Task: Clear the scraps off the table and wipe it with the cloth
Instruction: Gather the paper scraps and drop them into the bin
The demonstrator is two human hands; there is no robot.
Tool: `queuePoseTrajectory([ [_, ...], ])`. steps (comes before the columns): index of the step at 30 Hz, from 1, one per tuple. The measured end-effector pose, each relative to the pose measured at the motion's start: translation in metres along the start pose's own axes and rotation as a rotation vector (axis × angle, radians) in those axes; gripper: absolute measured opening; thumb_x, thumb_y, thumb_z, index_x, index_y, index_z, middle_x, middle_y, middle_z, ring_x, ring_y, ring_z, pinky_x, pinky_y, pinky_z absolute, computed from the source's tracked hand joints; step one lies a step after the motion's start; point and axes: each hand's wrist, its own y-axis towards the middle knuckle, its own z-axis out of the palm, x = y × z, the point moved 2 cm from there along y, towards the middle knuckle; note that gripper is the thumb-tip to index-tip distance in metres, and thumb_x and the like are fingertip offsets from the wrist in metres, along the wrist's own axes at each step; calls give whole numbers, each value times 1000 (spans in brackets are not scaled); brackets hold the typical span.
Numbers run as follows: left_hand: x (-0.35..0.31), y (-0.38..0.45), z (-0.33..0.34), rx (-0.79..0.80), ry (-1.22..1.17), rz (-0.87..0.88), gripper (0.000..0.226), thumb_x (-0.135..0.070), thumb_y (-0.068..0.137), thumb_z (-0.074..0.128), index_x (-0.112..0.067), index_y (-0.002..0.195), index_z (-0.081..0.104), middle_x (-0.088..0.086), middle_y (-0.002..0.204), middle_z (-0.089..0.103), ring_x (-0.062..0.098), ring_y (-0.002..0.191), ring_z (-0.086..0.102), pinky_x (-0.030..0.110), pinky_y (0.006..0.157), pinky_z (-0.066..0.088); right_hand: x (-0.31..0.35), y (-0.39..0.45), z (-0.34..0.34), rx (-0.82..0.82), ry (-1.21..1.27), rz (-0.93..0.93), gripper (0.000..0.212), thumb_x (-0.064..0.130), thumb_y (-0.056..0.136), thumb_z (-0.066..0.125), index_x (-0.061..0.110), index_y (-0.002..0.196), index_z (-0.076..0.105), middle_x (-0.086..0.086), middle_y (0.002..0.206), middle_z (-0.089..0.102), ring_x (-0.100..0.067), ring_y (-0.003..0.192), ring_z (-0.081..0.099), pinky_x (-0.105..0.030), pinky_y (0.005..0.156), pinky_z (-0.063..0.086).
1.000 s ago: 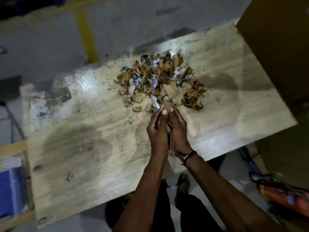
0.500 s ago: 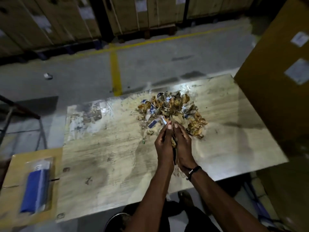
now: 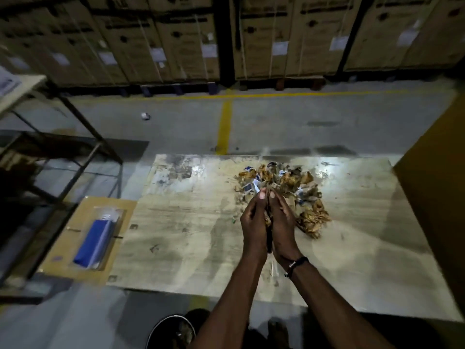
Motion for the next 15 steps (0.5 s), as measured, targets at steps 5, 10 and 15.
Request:
queuePoseTrajectory([
  [5, -20, -12, -18, -107, -28, 94, 31, -34, 105, 62, -20, 129, 74, -4, 130, 74, 12, 127, 66, 40, 111, 52, 5, -15, 26, 154, -8, 33, 40, 31, 102, 60, 16, 138, 66, 2, 134, 71, -15, 128, 65, -29, 101, 56],
  [10, -32, -38, -66, -295, -83, 185, 37, -36, 102, 65, -15, 132, 73, 0, 131, 74, 16, 128, 66, 40, 111, 52, -7, -54, 61, 349, -48, 56, 46, 32, 100, 59, 10, 140, 64, -1, 136, 70, -13, 127, 66, -25, 99, 55],
  [15, -41, -81, -138, -518, -131, 251, 32, -37, 100, 65, -19, 124, 77, 0, 128, 75, 15, 126, 67, 35, 108, 52, -43, -115, 102, 546, -96, 163, 38, 25, 105, 58, 12, 140, 64, 0, 138, 69, -14, 130, 64, -29, 107, 53],
])
